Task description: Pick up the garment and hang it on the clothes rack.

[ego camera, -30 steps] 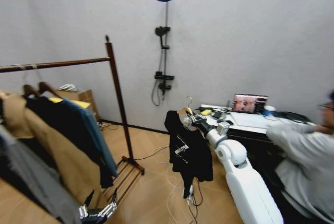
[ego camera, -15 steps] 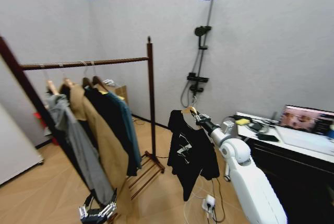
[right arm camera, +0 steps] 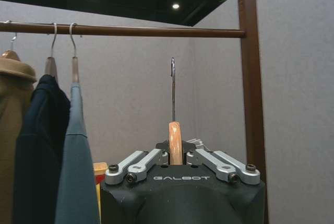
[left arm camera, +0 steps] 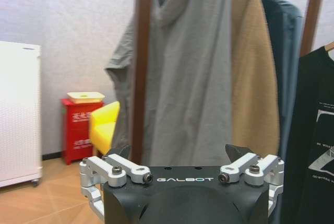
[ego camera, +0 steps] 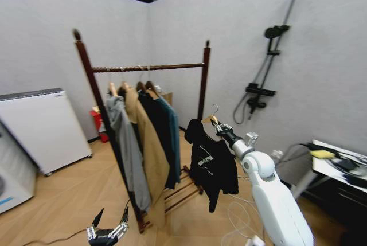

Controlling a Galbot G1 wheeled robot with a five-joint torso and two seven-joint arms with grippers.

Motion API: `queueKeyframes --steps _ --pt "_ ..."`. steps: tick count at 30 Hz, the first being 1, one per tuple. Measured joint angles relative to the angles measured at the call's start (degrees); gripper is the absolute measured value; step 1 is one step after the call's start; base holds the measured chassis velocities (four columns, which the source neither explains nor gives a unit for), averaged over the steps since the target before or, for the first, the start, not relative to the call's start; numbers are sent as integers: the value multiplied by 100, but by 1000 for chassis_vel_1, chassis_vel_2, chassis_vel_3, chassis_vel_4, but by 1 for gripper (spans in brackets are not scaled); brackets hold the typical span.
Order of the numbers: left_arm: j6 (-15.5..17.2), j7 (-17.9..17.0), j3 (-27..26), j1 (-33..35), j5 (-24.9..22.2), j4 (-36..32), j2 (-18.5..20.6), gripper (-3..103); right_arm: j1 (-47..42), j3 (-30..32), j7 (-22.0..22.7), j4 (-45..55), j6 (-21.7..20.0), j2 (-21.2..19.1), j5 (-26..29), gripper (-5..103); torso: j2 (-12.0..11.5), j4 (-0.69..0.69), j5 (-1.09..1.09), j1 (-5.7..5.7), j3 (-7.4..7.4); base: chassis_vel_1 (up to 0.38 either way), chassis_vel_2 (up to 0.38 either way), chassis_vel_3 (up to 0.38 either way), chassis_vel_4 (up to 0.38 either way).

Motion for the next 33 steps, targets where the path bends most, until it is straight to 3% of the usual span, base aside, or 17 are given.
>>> queueKeyframes --steps 21,33 --pt "0 0 1 0 0 0 0 100 -173 -188 -155 374 23 227 -140 10 -2 -2 -1 5 1 -57 88 87 -52" --pt "0 0 0 0 0 0 0 100 -41 -227 -219 558 -228 133 25 10 2 -2 0 -4 -2 18 43 27 10"
